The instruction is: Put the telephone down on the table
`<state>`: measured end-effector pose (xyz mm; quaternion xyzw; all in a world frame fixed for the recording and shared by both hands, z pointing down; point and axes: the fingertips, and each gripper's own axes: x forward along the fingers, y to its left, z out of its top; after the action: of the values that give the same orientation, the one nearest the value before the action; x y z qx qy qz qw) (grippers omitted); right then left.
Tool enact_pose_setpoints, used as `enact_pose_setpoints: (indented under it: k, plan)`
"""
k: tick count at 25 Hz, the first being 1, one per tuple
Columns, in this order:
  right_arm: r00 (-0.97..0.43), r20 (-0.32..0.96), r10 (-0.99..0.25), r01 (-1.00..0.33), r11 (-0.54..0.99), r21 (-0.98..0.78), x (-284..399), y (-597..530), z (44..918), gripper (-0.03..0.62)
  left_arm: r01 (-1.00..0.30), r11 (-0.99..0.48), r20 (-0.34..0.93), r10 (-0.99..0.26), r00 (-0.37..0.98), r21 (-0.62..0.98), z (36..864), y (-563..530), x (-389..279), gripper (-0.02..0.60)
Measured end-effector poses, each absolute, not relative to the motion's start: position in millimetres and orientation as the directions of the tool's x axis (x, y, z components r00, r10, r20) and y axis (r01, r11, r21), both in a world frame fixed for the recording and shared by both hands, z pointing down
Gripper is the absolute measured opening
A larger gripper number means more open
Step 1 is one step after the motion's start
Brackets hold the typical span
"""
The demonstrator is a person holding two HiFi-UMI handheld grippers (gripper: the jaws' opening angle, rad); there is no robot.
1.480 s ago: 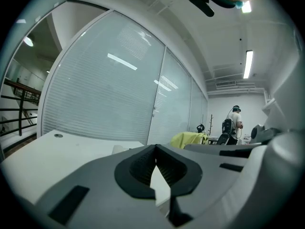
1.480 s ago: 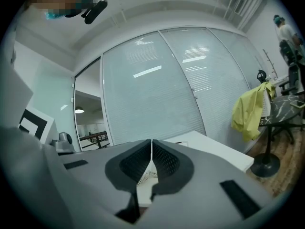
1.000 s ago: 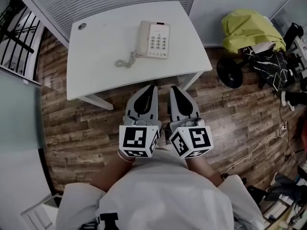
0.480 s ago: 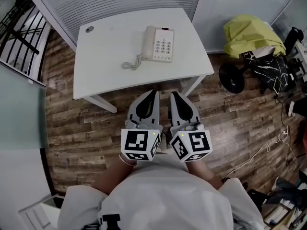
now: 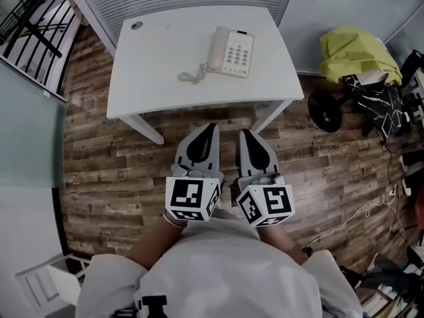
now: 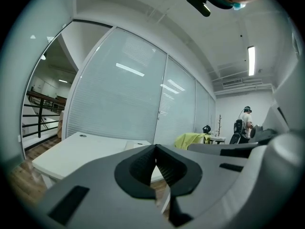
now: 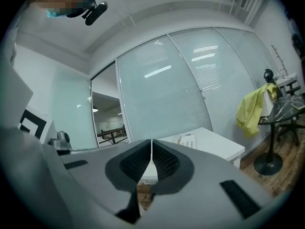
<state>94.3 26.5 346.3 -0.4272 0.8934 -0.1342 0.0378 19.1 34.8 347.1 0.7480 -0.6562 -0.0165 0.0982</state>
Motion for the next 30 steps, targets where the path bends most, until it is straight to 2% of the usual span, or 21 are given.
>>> enact_pose_setpoints:
  k: [9,22,30]
  plan:
    - [-0.586,0.039,-0.809,-0.786,0.556,-0.271,91,72,343,0.031,-0.976,-0.166,0.111,-0.977,0.183,0.143,349,87,7,0.005]
    - [-0.555,0.042,-0.83,-0.812,0.531,-0.241,46,218,340,0.031,-0.96,-0.243,0.079,-0.964,0.256,0.14,335,218,-23,0.005]
    - [-0.514,0.035,-0.857,-0.838,0.493,-0.235,52,281,340,0.031,-0.944,-0.302,0.069,-0.947,0.313,0.136,334,277,-11,0.005]
